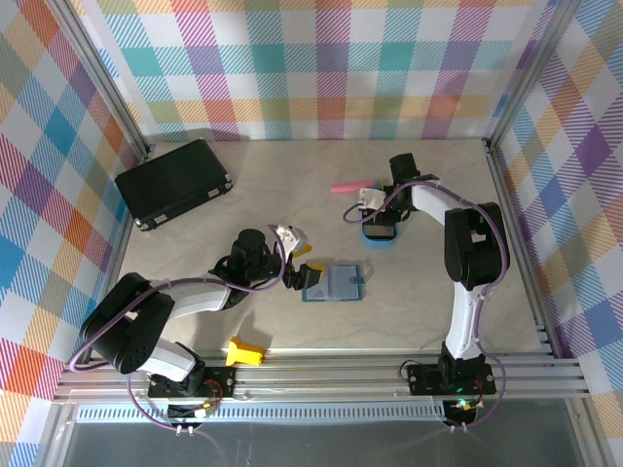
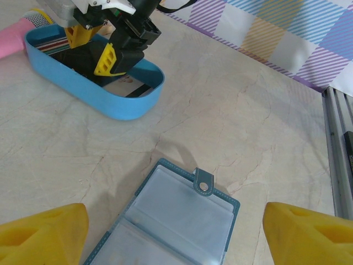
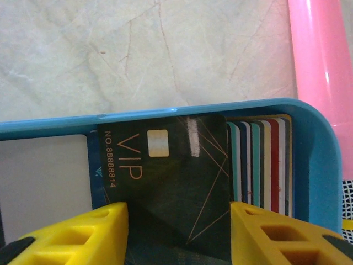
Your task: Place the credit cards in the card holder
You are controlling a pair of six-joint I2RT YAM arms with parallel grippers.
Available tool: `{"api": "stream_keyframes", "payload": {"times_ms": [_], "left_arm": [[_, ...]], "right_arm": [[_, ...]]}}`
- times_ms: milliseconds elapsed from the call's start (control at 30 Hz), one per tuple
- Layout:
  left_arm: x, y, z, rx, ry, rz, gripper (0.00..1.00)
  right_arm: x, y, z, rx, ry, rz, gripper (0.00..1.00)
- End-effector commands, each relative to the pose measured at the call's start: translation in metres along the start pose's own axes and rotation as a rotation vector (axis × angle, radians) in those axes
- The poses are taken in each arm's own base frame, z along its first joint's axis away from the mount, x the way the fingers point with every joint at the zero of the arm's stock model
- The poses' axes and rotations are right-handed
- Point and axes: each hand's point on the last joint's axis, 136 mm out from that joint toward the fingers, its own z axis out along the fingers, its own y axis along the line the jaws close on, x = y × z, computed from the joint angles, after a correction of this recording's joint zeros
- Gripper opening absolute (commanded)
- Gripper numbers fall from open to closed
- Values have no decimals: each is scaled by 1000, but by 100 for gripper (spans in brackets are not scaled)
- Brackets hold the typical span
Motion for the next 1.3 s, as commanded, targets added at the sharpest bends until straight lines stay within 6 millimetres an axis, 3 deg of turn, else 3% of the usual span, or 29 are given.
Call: {"api": "stream_keyframes", "payload": {"times_ms": [0,367,700,967,1133,1267], "left_arm": [[-6,1,0,7,-7,15,82],[-6,0,0,11,-9,15,82],[-7,-2,-1,17,-12,13,82],[-8,-3,-2,21,-21,10,82],[-9,-6,-3,22,-22,13,82],[-9,-8,-3,25,-26,11,82]], "right_arm": [[-2,-17,-3,57,2,0,46],[-3,-25,-12,94,7,6,29],[-3,-15,-20,71,10,14,16],[-7,6,-29,-10,-8,37,9],[-10,8,-39,-16,-19,45,1],[-13,8,-53,-38,-41,69,0]]}}
